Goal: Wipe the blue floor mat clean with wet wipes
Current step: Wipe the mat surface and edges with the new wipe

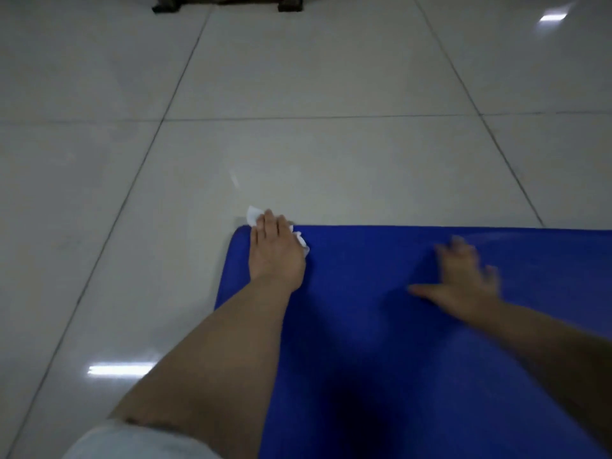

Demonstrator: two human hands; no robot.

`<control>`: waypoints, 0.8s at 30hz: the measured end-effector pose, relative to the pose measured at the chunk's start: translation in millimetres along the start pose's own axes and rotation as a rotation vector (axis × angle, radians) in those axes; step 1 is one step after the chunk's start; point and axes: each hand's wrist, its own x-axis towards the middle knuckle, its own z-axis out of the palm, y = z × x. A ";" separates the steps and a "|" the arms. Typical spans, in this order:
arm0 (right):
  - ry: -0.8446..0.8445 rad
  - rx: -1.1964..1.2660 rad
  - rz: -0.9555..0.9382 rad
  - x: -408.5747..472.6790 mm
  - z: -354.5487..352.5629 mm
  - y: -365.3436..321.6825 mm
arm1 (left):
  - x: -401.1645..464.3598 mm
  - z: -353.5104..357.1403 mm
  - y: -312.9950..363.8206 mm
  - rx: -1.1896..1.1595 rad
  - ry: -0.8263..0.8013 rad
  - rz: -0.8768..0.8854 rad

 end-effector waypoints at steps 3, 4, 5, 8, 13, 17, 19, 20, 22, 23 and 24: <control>0.023 0.037 -0.387 -46.1 55.5 -107.9 | -3.9 1.3 -11.2 0.021 -0.018 0.003; -0.014 0.063 -0.401 -59.0 73.9 -137.3 | -8.1 0.0 -19.0 0.026 -0.022 -0.007; -0.019 0.088 -0.342 -65.5 87.4 -157.2 | -13.9 -0.5 -28.5 0.025 -0.020 -0.017; -0.050 0.082 -0.247 -65.9 96.9 -164.3 | -36.1 1.5 -55.4 -0.015 -0.033 -0.070; -0.207 0.075 -0.262 -74.4 80.4 -173.0 | -79.9 15.8 -82.4 -0.101 0.007 -0.122; -0.180 -0.038 -0.530 -119.3 107.8 -190.7 | -147.2 18.1 -91.7 -0.126 -0.013 -0.083; -0.127 -0.067 -0.577 -128.8 118.3 -189.5 | -180.2 21.8 -100.3 -0.131 -0.038 -0.044; -0.116 -0.076 -0.580 -131.2 120.1 -188.3 | -196.0 20.6 -103.5 -0.138 -0.050 -0.038; -0.121 -0.091 -0.582 -138.0 123.7 -186.8 | -224.7 22.7 -106.2 -0.197 -0.050 -0.028; -0.124 -0.100 -0.587 -143.4 126.5 -186.5 | -236.6 21.6 -105.7 -0.233 -0.074 -0.051; -0.128 -0.109 -0.595 -150.8 130.0 -185.5 | -249.5 18.3 -103.8 -0.269 -0.106 -0.080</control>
